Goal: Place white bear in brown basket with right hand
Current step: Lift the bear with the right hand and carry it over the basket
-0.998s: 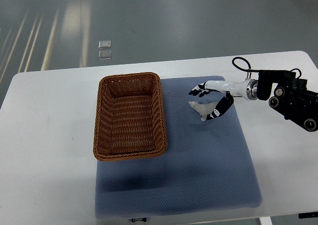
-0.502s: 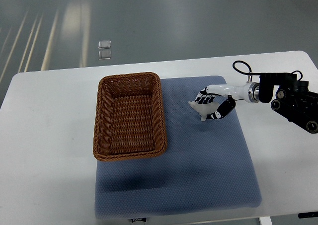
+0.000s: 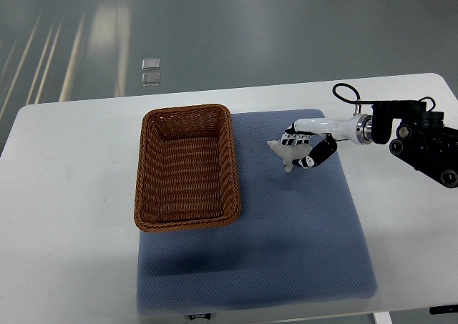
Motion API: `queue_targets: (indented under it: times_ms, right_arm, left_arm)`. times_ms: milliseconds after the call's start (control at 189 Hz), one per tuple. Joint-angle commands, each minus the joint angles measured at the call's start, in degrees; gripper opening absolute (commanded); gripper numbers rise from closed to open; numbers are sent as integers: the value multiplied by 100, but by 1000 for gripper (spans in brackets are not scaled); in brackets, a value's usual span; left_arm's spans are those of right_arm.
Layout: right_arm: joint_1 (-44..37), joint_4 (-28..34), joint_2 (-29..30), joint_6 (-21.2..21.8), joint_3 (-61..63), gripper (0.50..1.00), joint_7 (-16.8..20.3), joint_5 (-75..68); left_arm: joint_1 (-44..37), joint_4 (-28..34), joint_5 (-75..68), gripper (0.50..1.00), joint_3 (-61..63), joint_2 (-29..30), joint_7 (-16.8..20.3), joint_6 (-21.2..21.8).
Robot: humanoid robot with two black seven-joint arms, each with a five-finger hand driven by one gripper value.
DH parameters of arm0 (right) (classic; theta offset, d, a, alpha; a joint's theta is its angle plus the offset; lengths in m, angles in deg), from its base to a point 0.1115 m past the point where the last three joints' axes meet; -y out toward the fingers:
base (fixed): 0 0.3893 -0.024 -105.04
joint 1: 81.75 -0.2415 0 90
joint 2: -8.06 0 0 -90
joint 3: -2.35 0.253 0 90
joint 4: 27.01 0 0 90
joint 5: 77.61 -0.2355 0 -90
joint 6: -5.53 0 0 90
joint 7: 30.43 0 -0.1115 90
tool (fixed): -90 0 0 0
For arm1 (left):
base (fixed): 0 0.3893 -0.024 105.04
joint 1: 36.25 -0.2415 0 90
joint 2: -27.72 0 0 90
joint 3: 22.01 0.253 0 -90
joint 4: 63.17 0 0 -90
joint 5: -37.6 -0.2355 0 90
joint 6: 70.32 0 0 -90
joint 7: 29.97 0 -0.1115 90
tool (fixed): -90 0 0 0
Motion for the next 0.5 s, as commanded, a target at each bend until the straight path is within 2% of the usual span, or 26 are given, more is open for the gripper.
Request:
queue_targets:
  times_ms: [0, 269, 496]
  right_arm:
    - [-410, -12, -98, 10, 50, 500, -23, -82]
    - [-1096, -29, 227, 1, -3, 500, -40, -90]
    - [-1219, -100, 1045, -34, -20, 500, -102, -82]
  left_arm:
    - [0, 0, 0, 1000, 0, 0, 3, -1]
    - [0, 0, 0, 1000, 0, 0, -6, -1]
    - [0, 0, 0, 1000, 0, 0, -6, -1]
